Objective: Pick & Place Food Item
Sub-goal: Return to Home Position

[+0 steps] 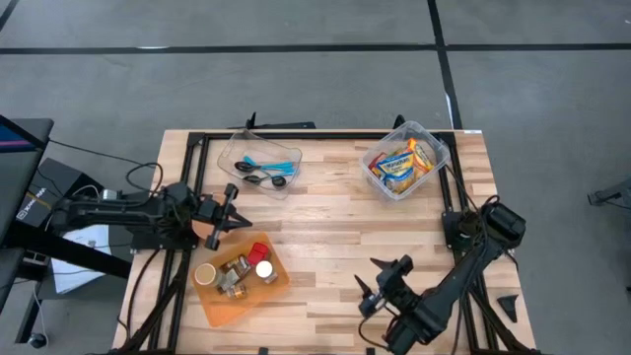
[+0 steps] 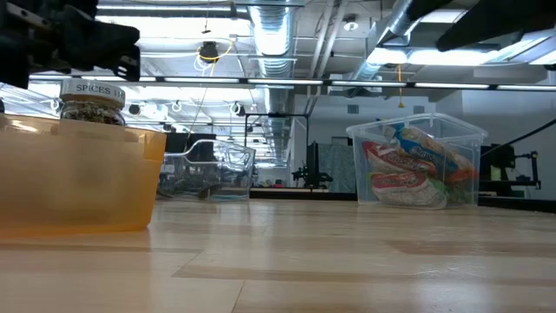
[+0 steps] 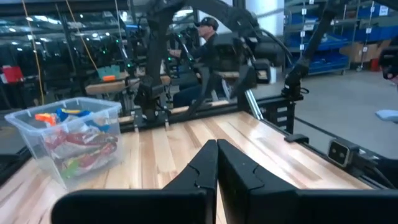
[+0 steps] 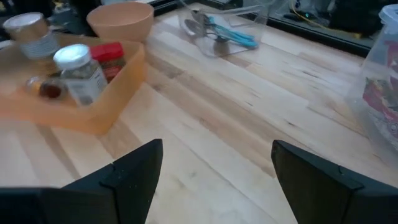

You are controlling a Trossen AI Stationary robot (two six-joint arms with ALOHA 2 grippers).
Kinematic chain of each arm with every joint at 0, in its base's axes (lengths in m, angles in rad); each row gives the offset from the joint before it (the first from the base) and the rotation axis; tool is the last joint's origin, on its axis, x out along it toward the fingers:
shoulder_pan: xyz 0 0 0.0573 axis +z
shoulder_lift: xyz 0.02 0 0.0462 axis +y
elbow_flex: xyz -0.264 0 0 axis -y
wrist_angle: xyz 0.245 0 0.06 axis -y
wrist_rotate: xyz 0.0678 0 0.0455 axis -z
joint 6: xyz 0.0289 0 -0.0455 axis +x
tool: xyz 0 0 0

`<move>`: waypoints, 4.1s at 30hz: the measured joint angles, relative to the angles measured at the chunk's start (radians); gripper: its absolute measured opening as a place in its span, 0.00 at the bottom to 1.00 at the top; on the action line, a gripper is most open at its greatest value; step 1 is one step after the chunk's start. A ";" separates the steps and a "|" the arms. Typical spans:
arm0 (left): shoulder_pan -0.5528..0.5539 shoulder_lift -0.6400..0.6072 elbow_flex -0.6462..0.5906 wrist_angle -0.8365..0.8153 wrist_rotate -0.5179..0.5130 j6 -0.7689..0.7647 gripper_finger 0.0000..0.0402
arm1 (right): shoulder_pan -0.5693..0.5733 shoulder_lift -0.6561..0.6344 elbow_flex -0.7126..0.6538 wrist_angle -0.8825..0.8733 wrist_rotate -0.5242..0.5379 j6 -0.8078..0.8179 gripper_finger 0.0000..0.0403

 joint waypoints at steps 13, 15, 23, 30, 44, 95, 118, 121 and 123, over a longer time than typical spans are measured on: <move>0.000 -0.392 0.003 -0.421 0.005 0.032 0.00 | -0.073 -0.042 0.001 0.011 -0.020 -0.016 0.74; -0.003 -0.386 0.002 -0.447 0.006 0.040 0.00 | -0.073 -0.042 0.001 0.011 -0.021 -0.016 0.74; -0.003 -0.393 -0.001 -0.496 0.001 0.080 0.00 | -0.063 -0.042 0.004 0.020 -0.021 -0.016 0.74; -0.003 -0.393 -0.009 -0.477 0.029 0.101 0.00 | -0.041 -0.042 0.004 0.056 -0.021 -0.032 0.74; -0.005 -0.391 -0.061 -0.334 -0.125 0.025 0.00 | -0.032 -0.042 0.004 0.211 -0.018 -0.320 0.71; -0.004 -0.187 -0.062 -0.320 -0.331 -0.074 0.00 | -0.181 -0.056 0.001 0.621 -0.144 -1.383 0.01; -0.004 -0.157 -0.062 -0.294 -0.331 -0.074 0.00 | -0.531 -0.596 -0.962 1.742 -0.979 -1.663 0.00; -0.004 -0.156 -0.062 -0.297 -0.331 -0.074 0.00 | -0.535 -0.684 -1.071 1.776 -1.029 -1.666 0.00; -0.004 -0.156 -0.062 -0.296 -0.331 -0.074 0.00 | -0.529 -0.729 -1.123 1.781 -1.052 -1.689 0.00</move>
